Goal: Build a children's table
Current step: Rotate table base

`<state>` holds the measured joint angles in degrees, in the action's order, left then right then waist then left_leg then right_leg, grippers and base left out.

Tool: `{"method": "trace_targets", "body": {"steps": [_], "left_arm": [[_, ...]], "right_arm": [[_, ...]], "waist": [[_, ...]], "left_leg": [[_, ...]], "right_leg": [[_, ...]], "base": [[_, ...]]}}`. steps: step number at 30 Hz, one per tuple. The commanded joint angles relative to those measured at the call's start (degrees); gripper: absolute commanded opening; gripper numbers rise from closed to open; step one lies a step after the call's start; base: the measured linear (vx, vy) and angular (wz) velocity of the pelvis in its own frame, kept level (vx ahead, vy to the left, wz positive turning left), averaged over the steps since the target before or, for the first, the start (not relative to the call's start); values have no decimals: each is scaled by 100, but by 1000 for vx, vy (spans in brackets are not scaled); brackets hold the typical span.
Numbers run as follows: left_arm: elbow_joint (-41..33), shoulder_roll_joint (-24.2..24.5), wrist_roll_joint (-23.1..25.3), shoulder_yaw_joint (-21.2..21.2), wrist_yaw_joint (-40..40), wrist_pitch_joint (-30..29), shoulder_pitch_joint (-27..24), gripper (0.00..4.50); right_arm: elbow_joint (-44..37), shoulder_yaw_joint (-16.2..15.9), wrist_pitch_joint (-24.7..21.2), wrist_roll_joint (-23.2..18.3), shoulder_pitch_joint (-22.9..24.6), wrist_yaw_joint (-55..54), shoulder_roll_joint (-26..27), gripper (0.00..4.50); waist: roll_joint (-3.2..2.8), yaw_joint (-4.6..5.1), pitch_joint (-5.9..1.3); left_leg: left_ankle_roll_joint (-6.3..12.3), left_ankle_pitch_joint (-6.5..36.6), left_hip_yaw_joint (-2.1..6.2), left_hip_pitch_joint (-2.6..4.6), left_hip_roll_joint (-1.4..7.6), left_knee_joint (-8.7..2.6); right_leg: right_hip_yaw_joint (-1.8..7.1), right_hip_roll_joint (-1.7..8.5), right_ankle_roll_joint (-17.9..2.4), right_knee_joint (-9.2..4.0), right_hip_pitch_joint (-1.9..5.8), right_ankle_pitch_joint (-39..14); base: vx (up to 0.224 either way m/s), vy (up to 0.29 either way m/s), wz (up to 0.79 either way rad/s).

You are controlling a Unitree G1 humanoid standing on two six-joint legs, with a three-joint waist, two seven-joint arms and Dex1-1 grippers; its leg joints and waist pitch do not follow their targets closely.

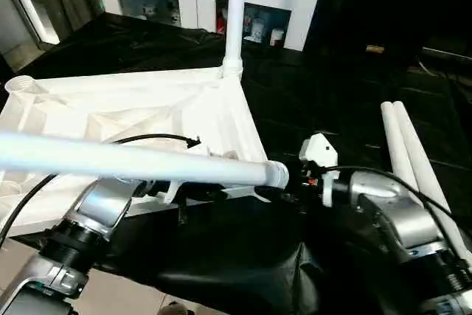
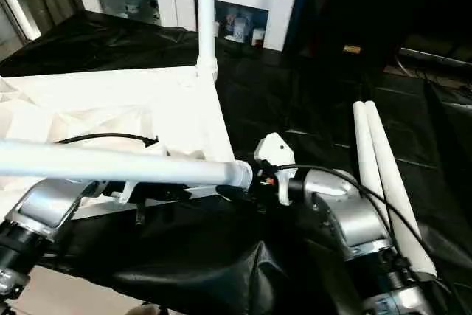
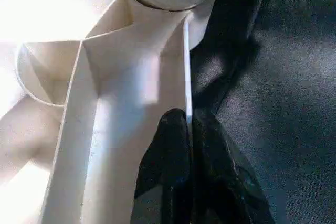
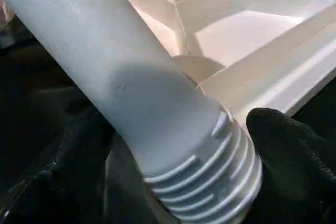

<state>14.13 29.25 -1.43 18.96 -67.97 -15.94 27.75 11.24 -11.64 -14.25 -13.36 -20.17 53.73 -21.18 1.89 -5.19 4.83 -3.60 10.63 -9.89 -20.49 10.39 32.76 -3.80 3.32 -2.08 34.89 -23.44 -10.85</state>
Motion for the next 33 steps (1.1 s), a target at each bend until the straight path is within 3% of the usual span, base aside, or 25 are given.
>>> {"method": "trace_targets", "body": {"steps": [1, 5, 16, 19, 23, 29, 31, 33], "left_arm": [[-273, -32, -201, 35, -181, 51, 15, 0], [-259, -2, -178, 19, -175, 60, 41, 0], [-171, 36, -97, -1, -139, 146, 94, 0], [-152, 56, -42, -16, -69, 183, 110, 0], [-128, 46, -36, -104, 42, 261, 122, 0], [-102, -87, -162, -492, 506, 430, 118, 0], [-216, -190, -527, -773, 521, 18, 153, 57], [-271, -301, -806, -1028, 623, -283, 203, 60]], "right_arm": [[45, 98, 78, -10, -19, -36, -1, 410], [118, 76, 163, 36, -12, -51, 34, 384], [396, 8, 491, 159, -17, -128, 172, 285], [453, -15, 562, 196, 12, -168, 229, 277], [543, 4, 657, 209, 19, -285, 342, 272], [696, 143, 778, 143, -99, -480, 510, 272], [726, 228, 801, 87, -134, -580, 589, 272], [753, 330, 809, 31, -172, -696, 663, 272]], "waist": [[-12, -19, -417], [-34, -36, -425], [-20, -59, -498], [-67, -77, -492], [-28, -70, -487], [-40, -70, -476], [-40, -73, -490], [-48, -76, -505]], "left_leg": [[325, 539, 68, 18, 283, -314], [297, 560, 73, 28, 284, -309], [304, 424, 67, 21, 270, -263], [251, 498, 77, 19, 274, -266], [190, 598, 73, 11, 269, -257], [48, 821, 80, 18, 273, -257], [65, 718, 81, 8, 267, -247], [53, 641, 63, 16, 264, -228]], "right_leg": [[328, 506, -1244, -340, 376, -522], [330, 511, -1232, -332, 370, -559], [323, 508, -1322, -272, 405, -231], [319, 508, -1307, -274, 397, -327], [323, 512, -1264, -294, 397, -463], [327, 513, -1137, -320, 375, -978], [328, 516, -1153, -300, 385, -831], [325, 521, -1265, -271, 379, -645]], "base": [[0, 0, 0], [0, 0, 0], [0, 0, 0], [0, 0, 0], [0, 0, 0], [0, 0, 0], [0, 0, 0], [0, 0, 0]]}}
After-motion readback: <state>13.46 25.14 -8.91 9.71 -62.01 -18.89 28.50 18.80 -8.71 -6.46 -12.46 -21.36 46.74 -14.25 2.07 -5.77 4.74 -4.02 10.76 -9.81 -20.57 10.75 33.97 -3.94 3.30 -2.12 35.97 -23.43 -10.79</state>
